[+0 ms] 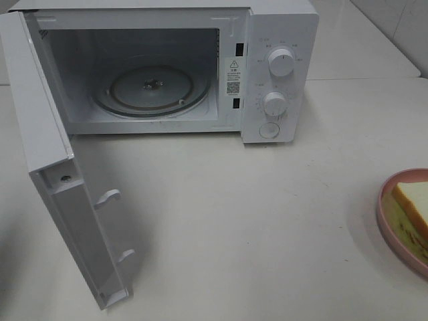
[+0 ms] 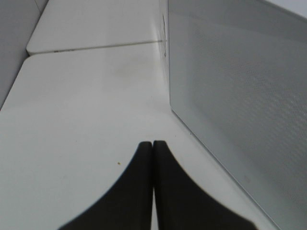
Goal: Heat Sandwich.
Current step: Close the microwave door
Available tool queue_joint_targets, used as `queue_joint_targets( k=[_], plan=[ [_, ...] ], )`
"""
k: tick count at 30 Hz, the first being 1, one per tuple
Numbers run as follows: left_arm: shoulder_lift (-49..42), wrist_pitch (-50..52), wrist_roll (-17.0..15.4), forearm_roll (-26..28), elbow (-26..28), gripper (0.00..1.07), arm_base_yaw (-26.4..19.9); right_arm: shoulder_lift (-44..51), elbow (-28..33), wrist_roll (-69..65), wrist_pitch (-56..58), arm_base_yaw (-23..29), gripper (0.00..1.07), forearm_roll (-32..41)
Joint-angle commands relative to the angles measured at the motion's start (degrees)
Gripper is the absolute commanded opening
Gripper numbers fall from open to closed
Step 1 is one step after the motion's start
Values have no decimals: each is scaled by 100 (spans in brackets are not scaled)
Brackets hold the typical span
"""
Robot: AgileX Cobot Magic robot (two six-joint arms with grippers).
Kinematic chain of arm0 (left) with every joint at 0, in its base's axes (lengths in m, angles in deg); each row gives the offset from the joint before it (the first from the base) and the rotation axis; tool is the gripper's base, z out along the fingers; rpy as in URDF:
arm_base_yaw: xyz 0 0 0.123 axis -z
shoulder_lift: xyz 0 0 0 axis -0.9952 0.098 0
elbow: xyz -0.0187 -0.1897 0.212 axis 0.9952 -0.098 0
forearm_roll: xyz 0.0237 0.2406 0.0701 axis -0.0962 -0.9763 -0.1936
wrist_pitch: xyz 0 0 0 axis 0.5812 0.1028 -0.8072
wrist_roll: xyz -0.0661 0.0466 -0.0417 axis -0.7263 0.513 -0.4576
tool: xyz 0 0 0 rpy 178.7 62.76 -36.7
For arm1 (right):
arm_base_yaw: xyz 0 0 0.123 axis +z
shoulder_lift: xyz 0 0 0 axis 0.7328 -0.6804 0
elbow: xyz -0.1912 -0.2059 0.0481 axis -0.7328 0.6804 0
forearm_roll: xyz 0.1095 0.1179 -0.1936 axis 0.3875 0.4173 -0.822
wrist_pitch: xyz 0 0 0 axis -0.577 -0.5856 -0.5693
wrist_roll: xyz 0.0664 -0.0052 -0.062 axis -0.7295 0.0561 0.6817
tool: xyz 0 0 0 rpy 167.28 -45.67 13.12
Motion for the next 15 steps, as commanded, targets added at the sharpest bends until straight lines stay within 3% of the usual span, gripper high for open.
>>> queue_joint_targets(
  k=[1, 9, 15],
  plan=[
    [378, 1341, 23, 0, -281, 0, -17, 155, 6, 34, -17, -40, 76, -6],
    [1283, 3214, -11, -596, -584, 0, -17, 155, 6, 34, -17, -40, 76, -6],
    [1937, 3873, -338, -991, -584, 0, -17, 155, 6, 34, -17, -40, 76, -6]
  ],
)
